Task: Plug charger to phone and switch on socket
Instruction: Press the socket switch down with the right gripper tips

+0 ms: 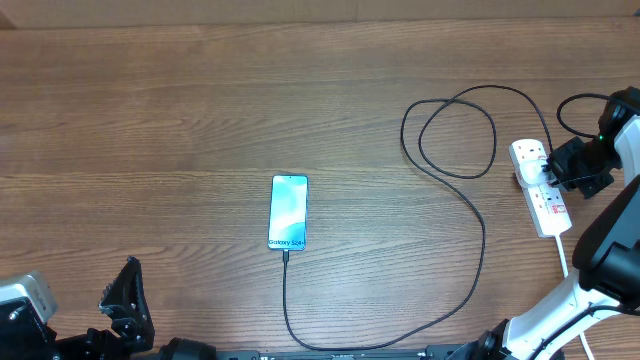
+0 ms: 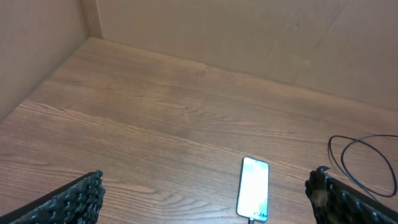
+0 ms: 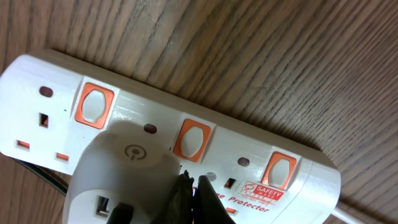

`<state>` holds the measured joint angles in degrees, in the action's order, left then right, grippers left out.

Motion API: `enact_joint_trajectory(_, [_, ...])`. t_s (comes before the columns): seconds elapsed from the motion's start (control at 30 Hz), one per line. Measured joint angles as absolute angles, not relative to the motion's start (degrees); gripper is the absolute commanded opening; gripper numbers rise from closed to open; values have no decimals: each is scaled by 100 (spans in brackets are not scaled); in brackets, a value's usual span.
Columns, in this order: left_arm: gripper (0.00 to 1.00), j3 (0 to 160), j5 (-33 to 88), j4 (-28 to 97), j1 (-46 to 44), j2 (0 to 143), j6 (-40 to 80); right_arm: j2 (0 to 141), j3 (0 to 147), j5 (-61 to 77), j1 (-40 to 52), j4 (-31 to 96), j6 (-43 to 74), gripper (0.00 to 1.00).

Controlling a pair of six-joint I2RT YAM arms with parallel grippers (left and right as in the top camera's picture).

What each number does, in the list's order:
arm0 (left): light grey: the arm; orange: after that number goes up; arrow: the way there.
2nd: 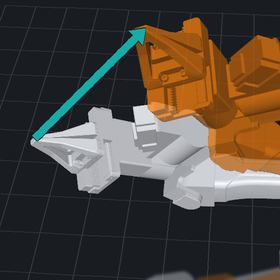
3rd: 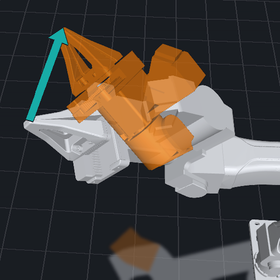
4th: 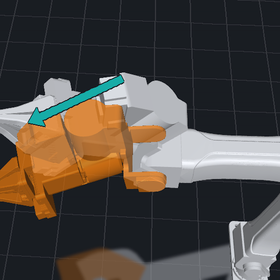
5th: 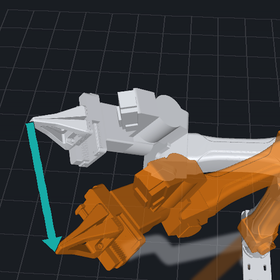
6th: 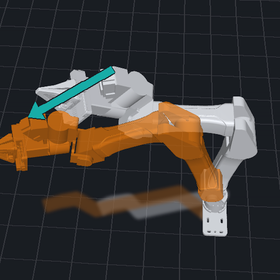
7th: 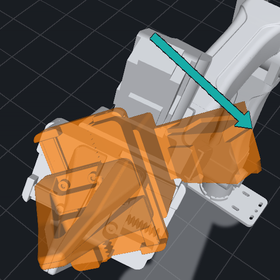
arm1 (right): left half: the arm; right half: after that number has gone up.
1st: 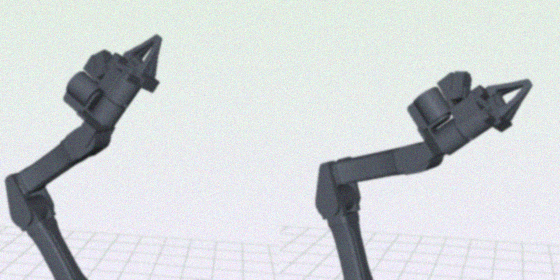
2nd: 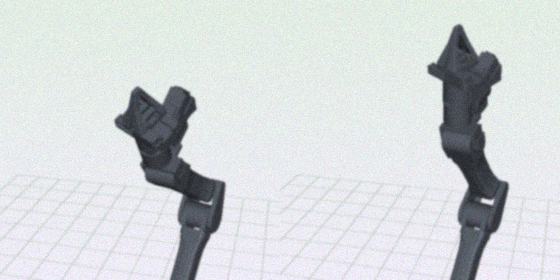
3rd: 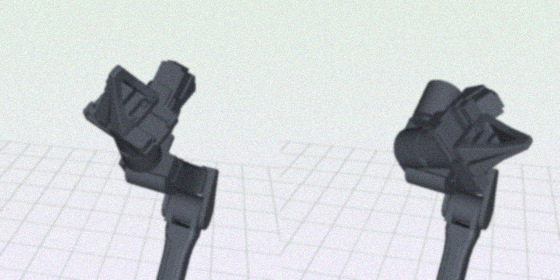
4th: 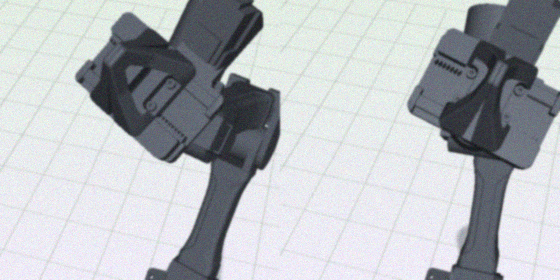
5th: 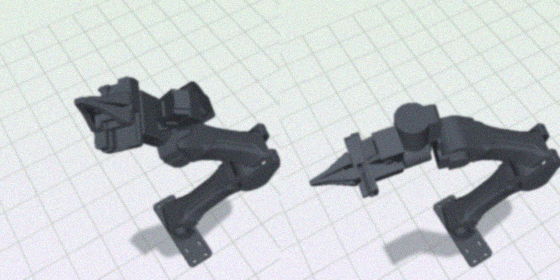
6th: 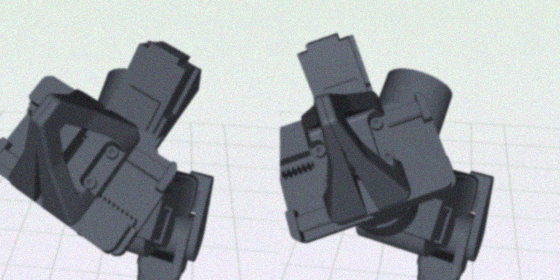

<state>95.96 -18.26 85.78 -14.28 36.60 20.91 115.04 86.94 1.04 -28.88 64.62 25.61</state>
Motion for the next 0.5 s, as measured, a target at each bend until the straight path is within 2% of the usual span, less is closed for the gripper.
enact_joint_trajectory(0.5, [99,9596,-1826,8578,-1428,3660,2091,11688,8694,108,-2902,6392,2561,4])
